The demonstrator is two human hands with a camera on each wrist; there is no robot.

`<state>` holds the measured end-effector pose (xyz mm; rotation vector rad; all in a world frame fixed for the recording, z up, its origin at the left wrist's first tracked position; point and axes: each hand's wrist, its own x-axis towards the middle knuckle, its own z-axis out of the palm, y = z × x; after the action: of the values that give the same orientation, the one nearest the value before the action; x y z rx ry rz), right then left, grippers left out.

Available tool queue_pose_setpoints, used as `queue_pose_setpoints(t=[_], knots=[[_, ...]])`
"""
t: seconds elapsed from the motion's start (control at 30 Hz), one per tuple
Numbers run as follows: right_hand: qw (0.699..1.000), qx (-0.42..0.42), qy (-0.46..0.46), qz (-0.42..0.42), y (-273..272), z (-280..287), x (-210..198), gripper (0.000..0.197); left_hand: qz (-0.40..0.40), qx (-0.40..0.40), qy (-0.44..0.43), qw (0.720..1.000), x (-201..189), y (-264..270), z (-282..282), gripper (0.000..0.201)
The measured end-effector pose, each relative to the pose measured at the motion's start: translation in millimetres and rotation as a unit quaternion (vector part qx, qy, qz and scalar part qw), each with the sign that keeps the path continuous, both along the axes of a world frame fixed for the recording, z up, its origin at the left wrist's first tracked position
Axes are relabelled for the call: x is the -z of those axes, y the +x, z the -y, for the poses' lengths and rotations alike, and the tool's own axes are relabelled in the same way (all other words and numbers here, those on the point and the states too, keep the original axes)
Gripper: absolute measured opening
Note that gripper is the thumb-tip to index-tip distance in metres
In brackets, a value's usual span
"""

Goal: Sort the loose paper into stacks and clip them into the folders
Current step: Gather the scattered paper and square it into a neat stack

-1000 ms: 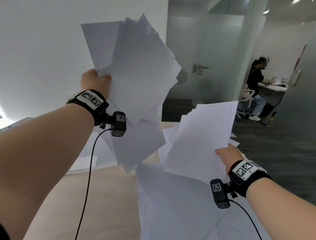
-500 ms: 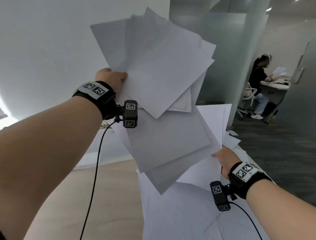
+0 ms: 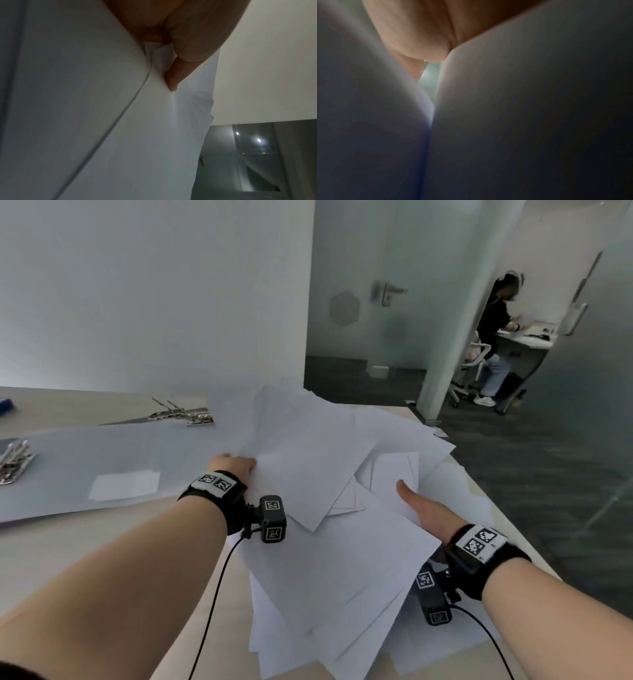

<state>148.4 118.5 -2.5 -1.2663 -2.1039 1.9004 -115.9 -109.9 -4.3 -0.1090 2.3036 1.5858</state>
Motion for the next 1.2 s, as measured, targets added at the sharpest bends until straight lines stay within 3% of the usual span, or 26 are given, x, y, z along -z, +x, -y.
queue_pose_setpoints(t=[0.07, 0.2, 0.37, 0.53, 0.63, 0.7, 0.77, 0.83, 0.93, 1.03, 1.1, 1.2], knots=[[0.997, -0.053, -0.044, -0.019, 5.9, 3.5, 10.3, 0.069, 0.018, -0.002, 0.008, 1.0, 15.6, -0.9, 1.4, 0.078], [0.994, -0.085, -0.062, -0.001, 5.7, 5.7, 22.8, 0.036, 0.031, -0.018, 0.011, 0.999, 26.7, -1.1, 4.7, 0.081], [0.993, -0.106, -0.054, -0.005, 2.9, 0.8, 23.8, 0.023, 0.033, -0.033, 0.025, 0.999, 28.7, 4.8, 7.5, 0.08], [0.993, -0.102, -0.061, -0.015, 5.0, -5.3, 26.2, 0.038, 0.019, -0.026, 0.022, 0.999, 28.6, -3.6, 11.2, 0.082], [0.989, -0.128, -0.065, -0.02, 7.0, -10.5, 26.2, 0.072, 0.021, -0.024, 0.011, 0.999, 33.8, -14.4, 13.6, 0.094], [0.988, -0.14, -0.063, -0.018, 9.3, -14.7, 25.9, 0.075, 0.041, -0.018, 0.011, 0.999, 29.2, -8.9, 17.5, 0.079], [0.989, -0.136, -0.052, -0.015, 11.3, -19.7, 25.4, 0.054, 0.074, 0.019, -0.002, 0.997, 23.9, -0.4, 23.3, 0.039], [0.989, -0.144, -0.042, -0.009, 12.8, -23.2, 22.7, 0.034, 0.117, 0.072, -0.014, 0.99, 29.2, 0.4, 26.8, 0.022], [0.986, -0.165, -0.033, 0.013, 14.1, -28.0, 20.0, 0.023, 0.165, 0.131, -0.006, 0.977, 26.9, 1.2, 28.7, 0.021], [0.985, -0.165, -0.038, 0.025, 13.4, -31.2, 16.7, 0.023, 0.155, 0.146, -0.014, 0.977, 13.4, -1.4, 25.4, 0.045], [0.982, -0.179, -0.039, 0.039, 11.6, -33.9, 15.9, 0.036, 0.139, 0.141, -0.028, 0.98, 2.9, -1.7, 23.2, 0.041], [0.982, -0.179, -0.046, 0.039, 9.8, -38.5, 17.3, 0.04, 0.135, 0.154, -0.064, 0.977, -5.5, 2.5, 18.2, 0.034]])
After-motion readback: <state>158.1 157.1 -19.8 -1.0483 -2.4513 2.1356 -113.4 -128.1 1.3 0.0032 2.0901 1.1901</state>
